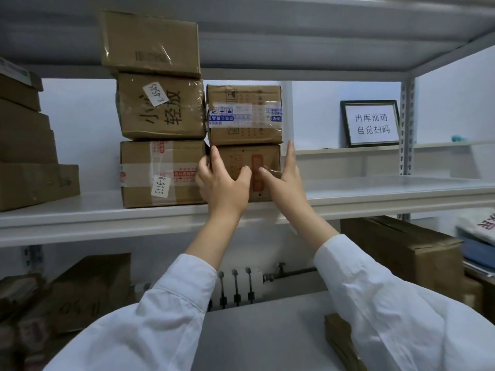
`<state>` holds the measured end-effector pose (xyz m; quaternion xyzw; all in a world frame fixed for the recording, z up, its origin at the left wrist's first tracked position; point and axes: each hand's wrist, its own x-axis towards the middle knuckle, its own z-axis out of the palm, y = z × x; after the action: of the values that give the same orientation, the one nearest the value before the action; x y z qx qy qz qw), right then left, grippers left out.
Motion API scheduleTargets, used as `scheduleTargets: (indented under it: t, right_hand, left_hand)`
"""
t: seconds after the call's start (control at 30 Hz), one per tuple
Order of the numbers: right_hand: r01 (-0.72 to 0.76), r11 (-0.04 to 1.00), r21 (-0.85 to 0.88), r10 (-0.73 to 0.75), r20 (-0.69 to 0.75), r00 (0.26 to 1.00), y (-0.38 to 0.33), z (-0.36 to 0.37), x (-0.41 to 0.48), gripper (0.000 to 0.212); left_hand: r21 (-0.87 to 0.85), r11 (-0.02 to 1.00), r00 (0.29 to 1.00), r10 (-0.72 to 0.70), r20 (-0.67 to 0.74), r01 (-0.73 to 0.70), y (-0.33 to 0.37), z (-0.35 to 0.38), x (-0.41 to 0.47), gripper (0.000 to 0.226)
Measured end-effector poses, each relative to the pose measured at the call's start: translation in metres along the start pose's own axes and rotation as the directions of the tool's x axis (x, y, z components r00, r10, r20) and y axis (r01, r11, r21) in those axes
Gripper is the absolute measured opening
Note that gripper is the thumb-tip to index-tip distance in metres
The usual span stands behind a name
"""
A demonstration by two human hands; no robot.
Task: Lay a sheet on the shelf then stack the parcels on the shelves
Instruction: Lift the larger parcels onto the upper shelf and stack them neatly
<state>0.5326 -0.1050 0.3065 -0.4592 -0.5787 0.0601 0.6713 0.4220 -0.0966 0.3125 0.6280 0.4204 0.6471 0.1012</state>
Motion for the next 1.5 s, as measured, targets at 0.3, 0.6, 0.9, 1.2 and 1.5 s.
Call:
scheduleTargets:
  t: [0.3, 0.6, 0.9, 1.2, 1.5]
  right_hand:
    - [-0.031, 0.989, -0.145, 0.026, -0.034, 0.999, -0.003, -0.023, -0.022, 0.035]
    - [-0.121, 0.965, -0.231, 0.119, -0.022, 0.993, 0.029, -0.077, -0.061, 0.025]
    - [-0.241, 0.923, -0.300, 0.269, 0.057, 0.961, 0.096, -0.136, -0.079, 0.020]
    - [-0.429, 0.822, -0.373, 0.515, 0.168, 0.841, 0.200, -0.177, -0.099, 0.026]
    - [-0.689, 0.369, -0.624, 0.898, 0.048, 0.438, 0.314, -0.205, -0.135, 0.072]
  left_hand:
    - [-0.230, 0.956, 0.976, 0.144, -0.165, -0.180, 0.007, 0.015, -0.022, 0.045]
    - [-0.612, 0.791, 0.984, 0.108, 0.142, 0.002, 0.002, 0.046, -0.078, 0.019]
    - [-0.624, 0.741, 0.965, -0.134, 0.224, 0.248, -0.016, 0.113, -0.135, 0.029]
    - [-0.562, 0.560, 0.787, -0.514, 0.339, 0.608, -0.039, 0.218, -0.193, 0.029]
    - [-0.095, 0.425, 0.430, -0.829, 0.358, 0.900, -0.105, 0.283, -0.261, 0.019]
